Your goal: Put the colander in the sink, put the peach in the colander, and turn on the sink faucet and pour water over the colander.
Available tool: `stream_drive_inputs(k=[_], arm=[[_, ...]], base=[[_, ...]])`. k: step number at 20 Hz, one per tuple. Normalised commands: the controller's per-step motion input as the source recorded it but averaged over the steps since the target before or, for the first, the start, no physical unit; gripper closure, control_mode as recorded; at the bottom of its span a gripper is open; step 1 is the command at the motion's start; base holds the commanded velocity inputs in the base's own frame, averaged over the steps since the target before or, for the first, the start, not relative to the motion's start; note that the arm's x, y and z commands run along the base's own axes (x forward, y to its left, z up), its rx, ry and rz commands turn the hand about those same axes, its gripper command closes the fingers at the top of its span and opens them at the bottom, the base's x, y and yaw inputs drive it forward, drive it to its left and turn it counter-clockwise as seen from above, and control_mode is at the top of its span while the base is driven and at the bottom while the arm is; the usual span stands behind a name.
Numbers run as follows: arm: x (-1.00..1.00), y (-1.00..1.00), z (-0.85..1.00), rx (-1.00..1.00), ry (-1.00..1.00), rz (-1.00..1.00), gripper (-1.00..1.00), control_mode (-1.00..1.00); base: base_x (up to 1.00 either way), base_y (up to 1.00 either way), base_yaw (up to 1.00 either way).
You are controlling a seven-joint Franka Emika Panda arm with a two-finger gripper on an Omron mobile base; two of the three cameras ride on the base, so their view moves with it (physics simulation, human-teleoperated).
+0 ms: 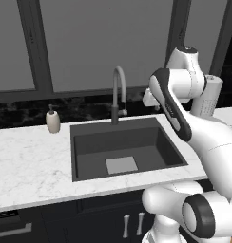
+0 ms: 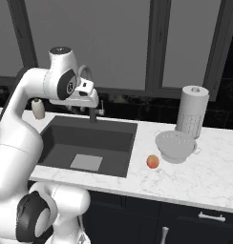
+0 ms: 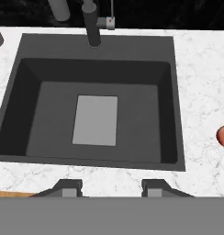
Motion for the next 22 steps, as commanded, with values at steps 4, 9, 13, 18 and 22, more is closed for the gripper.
stream_drive_inputs(k=[4, 9, 13, 18, 22], arm=[[-0.01, -0.04, -0.04, 0.00, 0.00, -0.01, -1.00, -1.00], [-0.15, -0.26, -0.10, 0.05, 0.00, -0.11, -1.00, -1.00], [-0.18, -0.34, -0.10, 0.12, 0.00, -0.20, -1.00, -1.00], [-0.23, -0.35, -0.03, 0.15, 0.00, -0.25, -1.00, -1.00], [-0.33, -0.50, -0.09, 0.09, 0.00, -0.24, -1.00, -1.00]], base=[[0.00, 0.00, 0.00], [0.00, 0.00, 0.00], [0.00, 0.00, 0.00], [0.00, 0.00, 0.00], [0.00, 0.00, 0.00]])
